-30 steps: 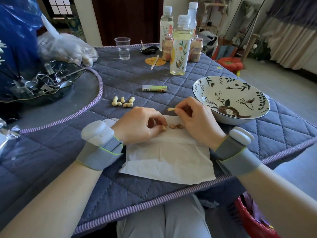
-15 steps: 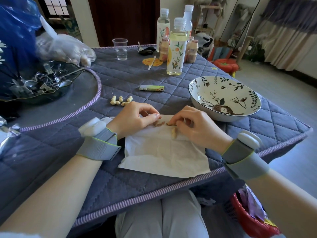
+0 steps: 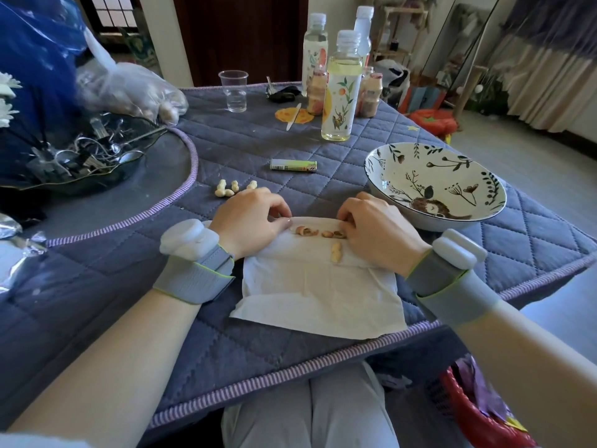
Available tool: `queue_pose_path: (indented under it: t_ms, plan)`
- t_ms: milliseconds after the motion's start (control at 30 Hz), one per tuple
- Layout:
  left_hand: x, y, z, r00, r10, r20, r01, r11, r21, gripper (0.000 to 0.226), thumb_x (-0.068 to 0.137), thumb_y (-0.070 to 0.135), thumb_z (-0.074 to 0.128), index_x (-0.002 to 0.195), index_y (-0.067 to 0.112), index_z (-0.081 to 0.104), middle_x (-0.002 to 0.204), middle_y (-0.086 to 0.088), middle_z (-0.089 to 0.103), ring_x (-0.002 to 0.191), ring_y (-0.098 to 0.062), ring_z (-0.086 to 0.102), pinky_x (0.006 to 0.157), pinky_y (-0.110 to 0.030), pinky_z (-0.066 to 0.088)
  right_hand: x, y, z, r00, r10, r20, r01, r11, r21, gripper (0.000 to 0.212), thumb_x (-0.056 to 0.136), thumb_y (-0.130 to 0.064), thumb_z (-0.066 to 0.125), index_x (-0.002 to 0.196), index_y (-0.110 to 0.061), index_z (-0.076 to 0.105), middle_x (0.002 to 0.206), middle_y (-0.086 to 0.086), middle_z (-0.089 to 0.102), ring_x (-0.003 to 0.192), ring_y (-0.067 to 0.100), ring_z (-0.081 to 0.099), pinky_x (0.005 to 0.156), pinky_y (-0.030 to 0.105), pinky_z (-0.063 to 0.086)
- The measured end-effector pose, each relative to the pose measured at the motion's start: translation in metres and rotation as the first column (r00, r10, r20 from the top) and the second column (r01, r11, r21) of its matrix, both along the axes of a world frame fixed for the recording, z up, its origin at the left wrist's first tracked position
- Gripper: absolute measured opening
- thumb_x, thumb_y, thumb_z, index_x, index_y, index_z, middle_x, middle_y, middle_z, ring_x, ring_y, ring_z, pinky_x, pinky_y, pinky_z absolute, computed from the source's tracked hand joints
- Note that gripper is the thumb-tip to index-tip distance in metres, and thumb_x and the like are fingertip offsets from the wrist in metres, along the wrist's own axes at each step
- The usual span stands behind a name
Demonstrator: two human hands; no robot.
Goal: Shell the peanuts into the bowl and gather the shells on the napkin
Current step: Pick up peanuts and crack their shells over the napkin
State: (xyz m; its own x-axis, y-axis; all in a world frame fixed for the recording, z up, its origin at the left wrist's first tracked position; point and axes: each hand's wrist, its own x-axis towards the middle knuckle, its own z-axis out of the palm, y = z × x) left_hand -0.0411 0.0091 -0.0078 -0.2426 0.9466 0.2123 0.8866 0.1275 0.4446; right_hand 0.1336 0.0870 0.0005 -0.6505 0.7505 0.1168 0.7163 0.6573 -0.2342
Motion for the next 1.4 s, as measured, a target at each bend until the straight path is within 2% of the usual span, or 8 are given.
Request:
queue_pose_path:
  t_ms: [167,300,433,567,833,1067,1267,1400]
  plan:
    - [-0.001,0.003,-0.001,0.996,0.092,-0.007,-0.090,0.992,0.093,0.010,0.084,0.024,0.059,0.084,0.019,0.068,0.089,0.000,0.060,0.101,-0.024,0.055,0.085,-0.032,0.035,-0.011,0.002,0.000,0.996,-0.013,-0.086,0.019,0.997,0.080,0.016,0.091,-0.012,0.042,0.098,-0.010,0.056,0.106,0.013,0.051,0.087,0.039,0.055,0.077,0.044,0.049]
    - [-0.007,0.003,-0.001,0.983,0.183,-0.003,-0.180,0.971,0.157,0.010,0.083,0.022,0.058,0.087,0.020,0.067,0.091,-0.004,0.058,0.097,-0.027,0.055,0.081,-0.038,0.045,-0.024,0.005,0.003,0.980,0.069,-0.188,-0.050,0.993,0.106,0.020,0.090,-0.013,0.042,0.105,-0.011,0.056,0.107,0.013,0.049,0.086,0.040,0.057,0.076,0.047,0.050]
    - [-0.010,0.003,-0.002,0.996,0.089,-0.016,-0.086,0.983,0.165,0.018,0.081,0.018,0.060,0.096,0.024,0.066,0.100,-0.003,0.053,0.098,-0.023,0.052,0.082,-0.036,0.044,-0.026,0.003,0.002,0.962,0.145,-0.230,-0.140,0.989,0.038,0.021,0.089,-0.020,0.049,0.107,-0.018,0.060,0.111,0.006,0.048,0.088,0.033,0.057,0.079,0.044,0.049]
    - [-0.005,0.003,-0.003,0.995,-0.074,-0.066,0.082,0.987,0.140,0.015,0.083,0.015,0.061,0.094,0.018,0.071,0.095,-0.008,0.057,0.085,-0.018,0.044,0.072,-0.017,0.022,-0.025,0.003,-0.001,0.972,0.155,-0.178,-0.165,0.986,-0.040,0.018,0.086,-0.028,0.055,0.098,-0.020,0.066,0.105,0.005,0.049,0.089,0.031,0.057,0.081,0.043,0.049]
    - [-0.005,0.005,-0.004,0.993,-0.117,-0.031,0.119,0.991,0.064,0.017,0.085,0.012,0.059,0.098,0.012,0.071,0.096,-0.012,0.055,0.093,-0.024,0.048,0.091,-0.026,0.028,-0.027,0.004,-0.004,0.966,0.168,-0.196,-0.178,0.983,-0.035,0.015,0.087,-0.021,0.053,0.095,-0.015,0.064,0.106,0.007,0.051,0.092,0.029,0.056,0.083,0.042,0.048]
    - [0.000,0.004,0.006,0.995,-0.051,0.080,0.043,0.995,0.090,0.005,0.082,0.011,0.060,0.085,0.014,0.062,0.073,0.012,0.052,0.072,-0.011,0.046,0.066,-0.013,0.023,-0.028,0.000,0.004,0.918,0.120,-0.379,-0.127,0.992,0.007,0.013,0.087,-0.015,0.051,0.094,-0.010,0.060,0.097,0.008,0.059,0.087,0.025,0.056,0.082,0.038,0.046]
    - [0.002,0.006,0.016,0.984,-0.027,0.177,0.003,0.991,0.137,0.008,0.079,0.010,0.058,0.081,0.018,0.061,0.077,-0.001,0.065,0.072,-0.019,0.057,0.071,-0.024,0.042,-0.015,0.000,0.035,0.881,0.117,-0.458,-0.099,0.993,0.063,0.014,0.086,-0.009,0.050,0.092,-0.005,0.061,0.091,0.007,0.058,0.076,0.019,0.050,0.068,0.023,0.038]
    - [0.018,0.014,0.034,0.985,-0.094,0.146,0.067,0.981,0.181,0.008,0.081,0.010,0.059,0.087,0.014,0.063,0.078,0.000,0.065,0.070,-0.017,0.056,0.067,-0.018,0.040,0.011,0.013,0.060,0.869,0.061,-0.490,-0.019,0.996,0.090,0.013,0.085,-0.010,0.049,0.090,-0.006,0.061,0.089,0.007,0.060,0.077,0.020,0.050,0.061,0.020,0.030]
